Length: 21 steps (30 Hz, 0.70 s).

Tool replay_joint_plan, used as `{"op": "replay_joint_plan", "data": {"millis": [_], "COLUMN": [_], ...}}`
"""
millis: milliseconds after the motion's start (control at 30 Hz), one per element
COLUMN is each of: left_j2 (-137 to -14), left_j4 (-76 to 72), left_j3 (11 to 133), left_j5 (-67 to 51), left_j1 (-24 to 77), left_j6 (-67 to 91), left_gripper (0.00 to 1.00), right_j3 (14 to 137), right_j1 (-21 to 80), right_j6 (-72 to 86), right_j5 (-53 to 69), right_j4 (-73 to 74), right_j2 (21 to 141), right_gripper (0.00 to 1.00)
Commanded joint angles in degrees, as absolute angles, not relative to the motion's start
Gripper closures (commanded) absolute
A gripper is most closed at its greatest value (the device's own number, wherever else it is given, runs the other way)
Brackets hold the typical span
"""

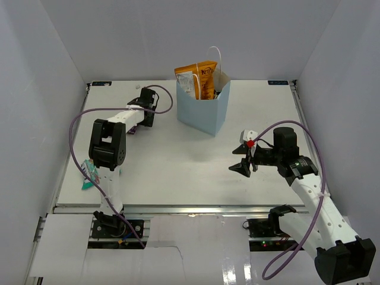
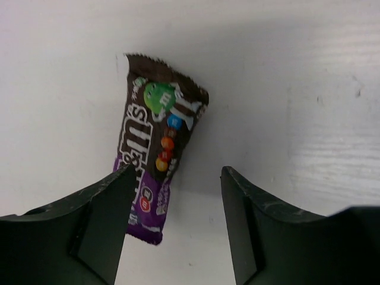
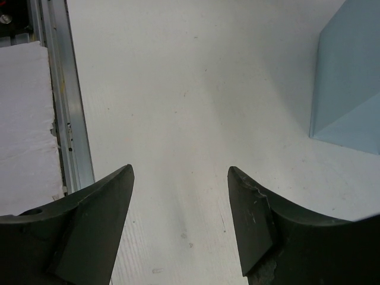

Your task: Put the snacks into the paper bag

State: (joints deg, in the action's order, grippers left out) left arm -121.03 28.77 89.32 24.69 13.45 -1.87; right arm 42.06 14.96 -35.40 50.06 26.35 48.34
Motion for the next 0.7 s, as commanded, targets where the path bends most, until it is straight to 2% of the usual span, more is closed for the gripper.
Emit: {"op": "replay_joint_plan", "data": {"millis": [0,300,433,500,633,667], "left_j2": [-121.37,-125.07,-125.07,-124.46,-121.91,-121.12], "left_j4": [26.28,26.01,26.80,27.24,27.51,27.60], "left_j3": [92.37,94.22,94.22,93.87,92.03,91.50], "left_j5": [29.18,26.81,24.88,23.82,21.54,20.84], "left_j1": [13.01,10.73,10.37,10.37,10.37,10.46], "left_j6": [-5.27,-6.77,-6.15,-5.28,-3.52,-3.08], "left_gripper": [0.31,0.38,0.46,0.57,0.69,0.75], "right_j3": [42.36,42.28,42.28,42.28,42.10,42.10], "right_j1": [14.68,14.68,14.68,14.59,14.41,14.33], "right_j6": [-36.12,-36.12,-36.21,-36.30,-36.39,-36.47], "right_j5": [50.54,49.48,49.57,49.48,50.27,50.62], "right_j4": [24.52,24.35,24.26,24.26,24.34,24.35], "right_j2": [48.52,49.22,49.48,49.57,49.48,49.40], "right_gripper": [0.29,0.29,0.29,0.29,0.29,0.29]}}
